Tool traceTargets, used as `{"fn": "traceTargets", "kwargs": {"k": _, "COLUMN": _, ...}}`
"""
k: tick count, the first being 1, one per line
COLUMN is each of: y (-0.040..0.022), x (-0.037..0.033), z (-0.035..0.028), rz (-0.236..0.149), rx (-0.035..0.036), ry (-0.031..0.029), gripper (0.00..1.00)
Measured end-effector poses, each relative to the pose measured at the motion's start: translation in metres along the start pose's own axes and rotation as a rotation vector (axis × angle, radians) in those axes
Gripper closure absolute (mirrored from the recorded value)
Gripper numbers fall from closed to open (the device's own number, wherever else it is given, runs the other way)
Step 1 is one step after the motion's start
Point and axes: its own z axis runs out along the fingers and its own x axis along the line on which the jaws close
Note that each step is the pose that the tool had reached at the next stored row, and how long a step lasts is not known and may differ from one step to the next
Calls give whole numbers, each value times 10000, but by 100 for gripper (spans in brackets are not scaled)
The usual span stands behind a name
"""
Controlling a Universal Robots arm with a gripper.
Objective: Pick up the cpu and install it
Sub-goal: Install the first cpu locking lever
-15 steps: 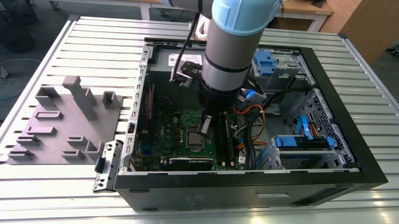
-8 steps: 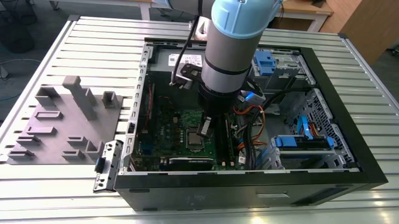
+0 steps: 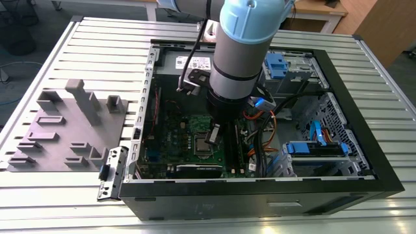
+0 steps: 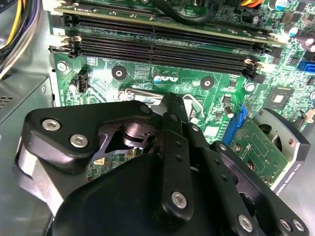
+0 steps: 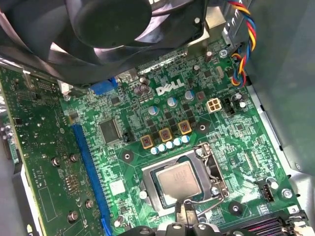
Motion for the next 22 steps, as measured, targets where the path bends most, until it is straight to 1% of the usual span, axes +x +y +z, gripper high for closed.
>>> {"fn": "traceTargets", "kwargs": {"k": 4, "y": -7, "x": 16, "z": 7, "rz": 0, "rx": 0, "ry": -5, "gripper": 89}}
{"fn": "traceTargets", "kwargs": {"k": 8, "y": -7, "x": 17, "z": 7, "rz": 0, "rx": 0, "ry": 1, "gripper": 89}}
{"fn": "traceTargets", "kwargs": {"k": 12, "y": -8, "x": 16, "z": 28, "rz": 0, "rx": 7, "ry": -1, "gripper": 89}}
{"fn": "traceTargets", "kwargs": {"k": 18, "y": -8, "x": 15, "z": 30, "rz": 0, "rx": 7, "ry": -1, "gripper": 89}}
{"fn": "traceTargets", "kwargs": {"k": 19, "y": -8, "x": 15, "z": 34, "rz": 1, "rx": 11, "ry": -3, "gripper": 89}}
{"fn": "traceTargets", "kwargs": {"k": 22, "y": -8, "x": 13, "z": 60, "rz": 4, "rx": 53, "ry": -12, "gripper": 89}}
